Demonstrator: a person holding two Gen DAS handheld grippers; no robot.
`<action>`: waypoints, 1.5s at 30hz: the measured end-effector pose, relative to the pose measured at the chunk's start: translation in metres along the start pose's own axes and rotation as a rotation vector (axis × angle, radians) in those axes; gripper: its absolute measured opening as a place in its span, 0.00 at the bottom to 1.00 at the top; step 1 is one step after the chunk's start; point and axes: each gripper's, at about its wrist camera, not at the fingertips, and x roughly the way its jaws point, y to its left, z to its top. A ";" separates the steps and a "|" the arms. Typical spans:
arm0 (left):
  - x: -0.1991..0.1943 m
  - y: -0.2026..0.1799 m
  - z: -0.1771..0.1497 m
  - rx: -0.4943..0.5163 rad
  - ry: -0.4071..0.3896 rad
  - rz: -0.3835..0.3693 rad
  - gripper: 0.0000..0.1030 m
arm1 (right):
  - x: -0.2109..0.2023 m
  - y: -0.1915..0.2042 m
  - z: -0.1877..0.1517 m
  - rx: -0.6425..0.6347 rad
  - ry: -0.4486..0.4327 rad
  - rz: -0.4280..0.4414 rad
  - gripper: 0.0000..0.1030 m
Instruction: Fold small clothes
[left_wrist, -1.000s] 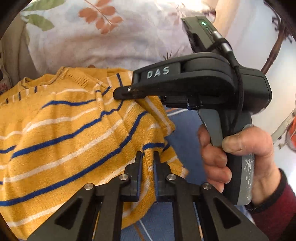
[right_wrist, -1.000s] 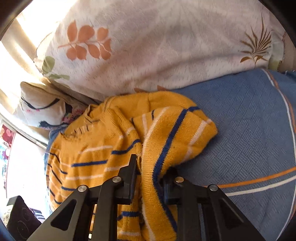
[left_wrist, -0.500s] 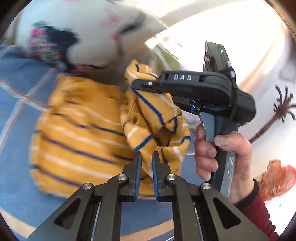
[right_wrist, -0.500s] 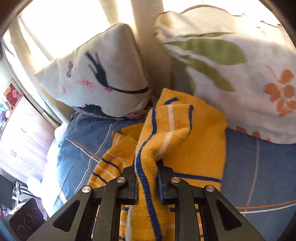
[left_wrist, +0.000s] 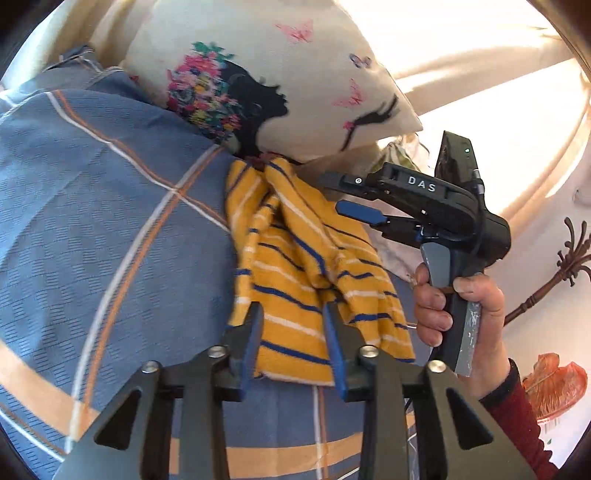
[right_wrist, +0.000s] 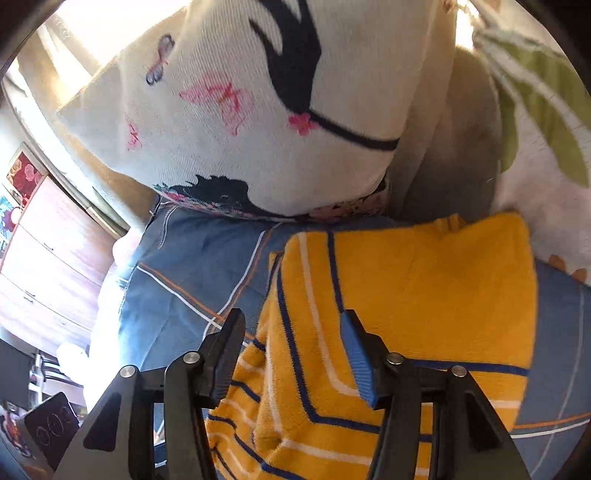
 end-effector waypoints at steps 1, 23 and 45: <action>0.013 -0.004 0.008 0.013 0.012 -0.012 0.35 | -0.008 -0.003 -0.002 -0.008 -0.008 -0.022 0.62; 0.047 0.011 0.028 0.046 0.091 0.278 0.06 | -0.074 -0.119 -0.073 0.165 -0.099 -0.058 0.63; 0.110 0.004 0.066 0.072 0.198 0.098 0.75 | 0.010 -0.132 -0.069 0.355 -0.093 0.242 0.74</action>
